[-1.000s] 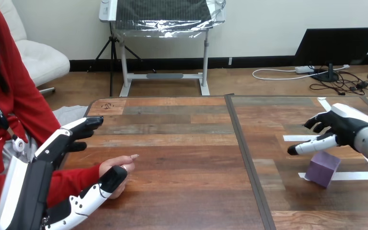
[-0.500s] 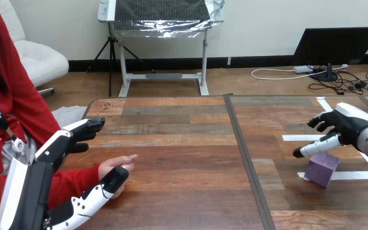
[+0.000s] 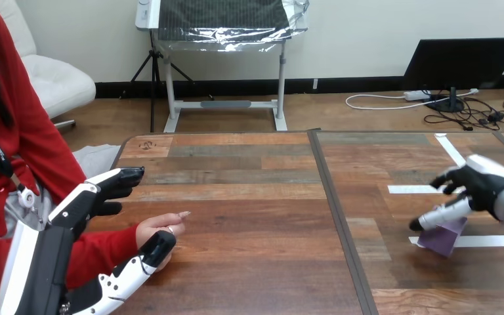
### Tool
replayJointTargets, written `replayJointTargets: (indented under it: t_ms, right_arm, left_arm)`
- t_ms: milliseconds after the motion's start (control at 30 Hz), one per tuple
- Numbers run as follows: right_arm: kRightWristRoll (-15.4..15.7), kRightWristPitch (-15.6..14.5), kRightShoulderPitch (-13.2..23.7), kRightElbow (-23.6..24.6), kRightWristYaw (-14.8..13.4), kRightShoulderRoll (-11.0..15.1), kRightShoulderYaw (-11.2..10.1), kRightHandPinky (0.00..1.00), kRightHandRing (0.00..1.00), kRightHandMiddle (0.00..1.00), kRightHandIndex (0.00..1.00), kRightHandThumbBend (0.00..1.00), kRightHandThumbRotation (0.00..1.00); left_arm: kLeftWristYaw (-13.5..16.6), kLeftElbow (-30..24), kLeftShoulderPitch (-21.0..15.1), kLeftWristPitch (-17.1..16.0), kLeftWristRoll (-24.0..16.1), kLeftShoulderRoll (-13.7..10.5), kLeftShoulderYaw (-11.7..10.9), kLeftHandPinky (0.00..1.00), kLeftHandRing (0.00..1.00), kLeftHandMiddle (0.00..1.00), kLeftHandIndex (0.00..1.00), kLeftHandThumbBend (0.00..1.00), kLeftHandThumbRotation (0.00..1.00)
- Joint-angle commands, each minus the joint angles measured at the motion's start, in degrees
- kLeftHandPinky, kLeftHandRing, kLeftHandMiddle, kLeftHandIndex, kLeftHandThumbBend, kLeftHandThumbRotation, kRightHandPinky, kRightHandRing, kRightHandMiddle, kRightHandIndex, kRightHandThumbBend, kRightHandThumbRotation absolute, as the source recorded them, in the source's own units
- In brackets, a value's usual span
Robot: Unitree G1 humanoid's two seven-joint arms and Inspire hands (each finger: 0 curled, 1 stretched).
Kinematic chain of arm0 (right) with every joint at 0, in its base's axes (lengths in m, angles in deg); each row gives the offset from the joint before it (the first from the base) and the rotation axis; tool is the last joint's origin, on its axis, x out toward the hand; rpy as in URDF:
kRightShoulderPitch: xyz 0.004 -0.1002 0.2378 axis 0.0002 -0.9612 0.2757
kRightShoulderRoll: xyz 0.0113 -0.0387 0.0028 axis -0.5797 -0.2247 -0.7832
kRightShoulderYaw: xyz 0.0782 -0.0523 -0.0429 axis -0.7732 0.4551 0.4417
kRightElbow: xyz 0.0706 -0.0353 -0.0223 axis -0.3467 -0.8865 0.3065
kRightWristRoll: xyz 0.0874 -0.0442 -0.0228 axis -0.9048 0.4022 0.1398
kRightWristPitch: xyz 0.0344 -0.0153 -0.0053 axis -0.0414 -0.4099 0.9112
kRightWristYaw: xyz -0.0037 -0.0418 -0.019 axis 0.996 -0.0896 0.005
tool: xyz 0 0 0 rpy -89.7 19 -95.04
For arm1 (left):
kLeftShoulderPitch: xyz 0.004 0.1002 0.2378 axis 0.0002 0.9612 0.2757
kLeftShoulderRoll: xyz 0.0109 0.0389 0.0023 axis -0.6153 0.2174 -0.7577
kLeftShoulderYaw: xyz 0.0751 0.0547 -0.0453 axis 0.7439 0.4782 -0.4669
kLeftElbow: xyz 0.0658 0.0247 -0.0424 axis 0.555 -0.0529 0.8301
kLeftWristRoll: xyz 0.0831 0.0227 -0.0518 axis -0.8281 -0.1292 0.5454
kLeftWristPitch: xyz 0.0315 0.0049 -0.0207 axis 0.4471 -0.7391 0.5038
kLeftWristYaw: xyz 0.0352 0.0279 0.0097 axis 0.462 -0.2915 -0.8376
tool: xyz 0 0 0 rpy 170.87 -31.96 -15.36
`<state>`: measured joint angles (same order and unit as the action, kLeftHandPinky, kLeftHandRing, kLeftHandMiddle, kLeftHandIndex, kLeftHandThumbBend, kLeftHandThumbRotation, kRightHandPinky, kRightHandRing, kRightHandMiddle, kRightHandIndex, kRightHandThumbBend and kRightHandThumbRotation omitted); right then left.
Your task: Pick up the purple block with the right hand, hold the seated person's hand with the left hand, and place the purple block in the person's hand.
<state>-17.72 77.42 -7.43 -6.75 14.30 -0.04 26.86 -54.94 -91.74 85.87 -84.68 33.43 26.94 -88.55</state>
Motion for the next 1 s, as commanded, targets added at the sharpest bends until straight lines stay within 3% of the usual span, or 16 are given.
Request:
replayJointTargets:
  t_ms: [0,367,967]
  right_arm:
    - [0.22,-0.3,0.63,0.07,0.1,1.61,0.24,0.79,0.86,0.86,0.84,0.86,0.32]
    - [1.51,-2.22,0.73,0.3,2.29,1.32,1.49,0.71,0.85,0.88,0.85,0.87,0.36]
    - [3.32,-2.8,0.73,0.2,4.95,1.12,3.37,0.7,0.84,0.88,0.86,0.84,0.4]
  left_arm:
    - [-0.1,-3.29,-1.34,-0.14,-0.09,-0.21,0.26,0.71,0.77,0.77,0.75,0.65,0.54]
    - [-0.47,-3.88,-0.99,0.17,0.36,-0.34,0.22,0.7,0.77,0.78,0.75,0.63,0.51]
    - [0.46,-3.97,-1.75,-1.34,0.21,0.44,0.01,0.67,0.74,0.75,0.73,0.62,0.45]
